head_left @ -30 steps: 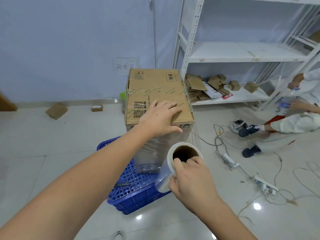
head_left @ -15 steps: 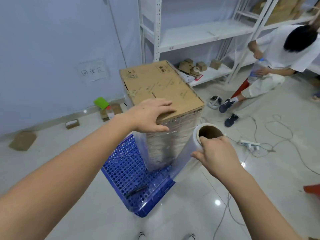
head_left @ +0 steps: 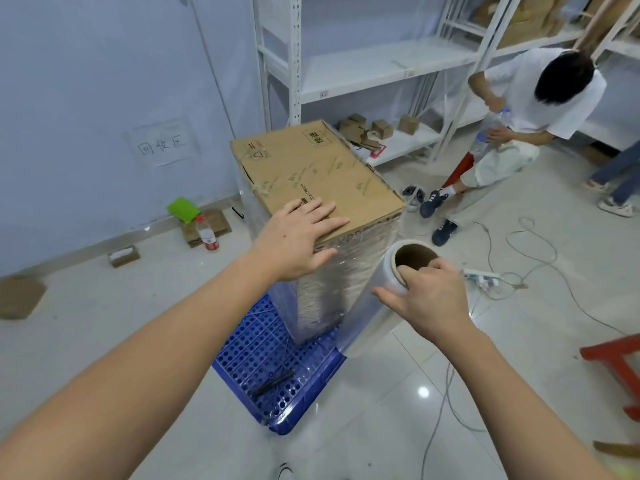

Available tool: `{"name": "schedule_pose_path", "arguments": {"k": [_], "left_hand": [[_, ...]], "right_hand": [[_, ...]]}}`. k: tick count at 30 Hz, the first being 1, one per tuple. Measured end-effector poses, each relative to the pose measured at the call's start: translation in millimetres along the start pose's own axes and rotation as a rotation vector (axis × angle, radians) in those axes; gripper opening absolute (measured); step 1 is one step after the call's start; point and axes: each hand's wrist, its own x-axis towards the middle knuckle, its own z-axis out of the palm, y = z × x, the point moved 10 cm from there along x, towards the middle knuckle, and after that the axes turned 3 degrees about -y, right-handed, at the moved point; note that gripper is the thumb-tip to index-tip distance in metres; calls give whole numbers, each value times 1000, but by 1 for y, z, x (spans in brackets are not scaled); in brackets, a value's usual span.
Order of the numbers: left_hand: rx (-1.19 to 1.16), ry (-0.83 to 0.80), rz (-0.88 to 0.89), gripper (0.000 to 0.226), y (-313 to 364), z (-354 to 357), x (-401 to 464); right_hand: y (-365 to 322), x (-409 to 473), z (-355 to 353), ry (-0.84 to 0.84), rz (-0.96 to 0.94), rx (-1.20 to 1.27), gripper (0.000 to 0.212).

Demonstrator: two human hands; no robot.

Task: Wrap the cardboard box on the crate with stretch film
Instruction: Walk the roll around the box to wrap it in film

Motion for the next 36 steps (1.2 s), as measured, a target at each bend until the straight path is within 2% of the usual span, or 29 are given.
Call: {"name": "schedule_pose_path", "arguments": {"k": [3,9,14,19,23,28,33,36], "left_hand": [[-15,9,-31,63,3,-4,7],[5,23,-62,62,9,-3,6],[14,60,-59,61,6,-2,-8],[-2,52,-74,61,7,-5,-4],[-7,60,-70,60,7,-5,-8],[10,42,-68,63,6,-5,-11],[10,30,-34,68,4,-4,-19],[12,-62,73,87,2,0,-22]], "right_hand": [[-19,-8,-14,67,-176,59,53],[-55,-19,-14,-7,-410,158,44],[-78,-29,-5,-46,-506,166,43],[-88,-20,-3,-79,-519,198,42],[-94,-23,-6,-135,-460,116,37],[-98,-41,-10,-182,-192,10,34],[-94,-34,-17,-130,12,40,54],[-104,-28,-14,-151,33,23,61]]}}
